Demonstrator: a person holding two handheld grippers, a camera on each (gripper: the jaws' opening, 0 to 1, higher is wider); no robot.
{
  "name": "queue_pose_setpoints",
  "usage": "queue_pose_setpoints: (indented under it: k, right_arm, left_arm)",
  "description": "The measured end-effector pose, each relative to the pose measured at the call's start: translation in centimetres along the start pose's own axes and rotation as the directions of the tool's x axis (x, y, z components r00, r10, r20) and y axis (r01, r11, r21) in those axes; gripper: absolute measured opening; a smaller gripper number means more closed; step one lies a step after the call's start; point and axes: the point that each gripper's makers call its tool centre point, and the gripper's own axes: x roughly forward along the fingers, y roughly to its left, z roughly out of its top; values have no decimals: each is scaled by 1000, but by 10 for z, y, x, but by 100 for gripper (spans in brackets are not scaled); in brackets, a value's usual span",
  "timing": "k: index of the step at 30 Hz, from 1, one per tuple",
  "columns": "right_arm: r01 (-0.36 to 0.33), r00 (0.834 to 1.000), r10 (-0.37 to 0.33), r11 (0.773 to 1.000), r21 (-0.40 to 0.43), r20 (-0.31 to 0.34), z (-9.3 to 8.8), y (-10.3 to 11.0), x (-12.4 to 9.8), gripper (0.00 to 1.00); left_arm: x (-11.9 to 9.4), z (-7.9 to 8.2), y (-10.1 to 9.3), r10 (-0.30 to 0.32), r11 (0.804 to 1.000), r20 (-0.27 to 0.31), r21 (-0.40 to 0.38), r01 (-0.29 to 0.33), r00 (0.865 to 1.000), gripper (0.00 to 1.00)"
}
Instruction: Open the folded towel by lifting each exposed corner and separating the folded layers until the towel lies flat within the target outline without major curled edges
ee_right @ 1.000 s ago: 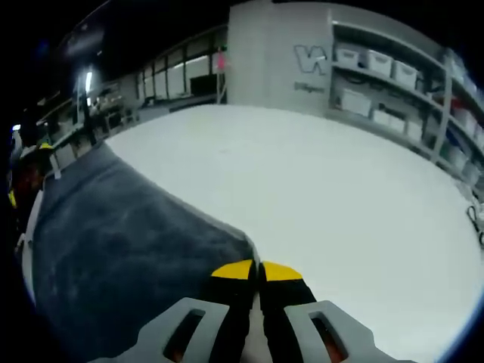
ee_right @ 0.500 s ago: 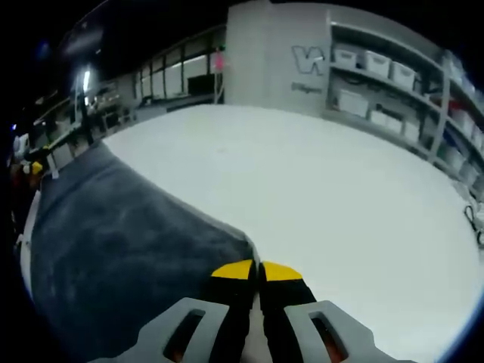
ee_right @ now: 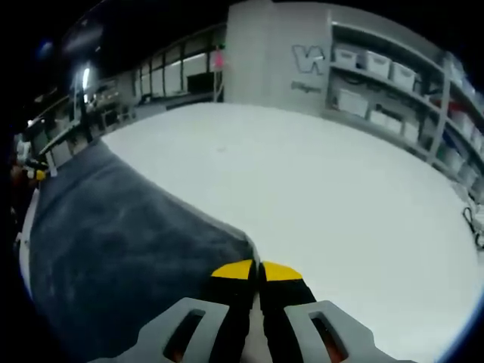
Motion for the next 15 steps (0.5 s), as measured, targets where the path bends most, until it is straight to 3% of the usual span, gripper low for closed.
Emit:
queue_pose_setpoints:
  k: [2, 6, 10, 13, 15]
  right_arm:
    - [3, 1000, -3, 1000, -1, 2, 0, 3, 0, 0]
    - [7, 1000, -7, 1000, -6, 0, 0, 5, 0, 0]
    - [8, 1000, -8, 1000, -8, -6, 0, 7, 0, 0]
    - [8, 1000, -8, 1000, -11, -11, -1, 9, 0, 0]
    - [9, 1000, -10, 1000, -13, -13, -1, 10, 0, 0]
  left_arm:
    - [0, -4, 4, 1, 1000, -12, -5, -1, 1000, 50]
    - [-6, -12, 16, 18, 1000, -30, -11, -18, 999, 32]
    - [-6, -17, 16, -10, 998, -38, -56, 8, 999, 27]
    - [-4, -15, 14, -31, 997, 0, -77, 31, 1000, 20]
    - [-2, -14, 13, -43, 995, 13, -86, 44, 999, 9]
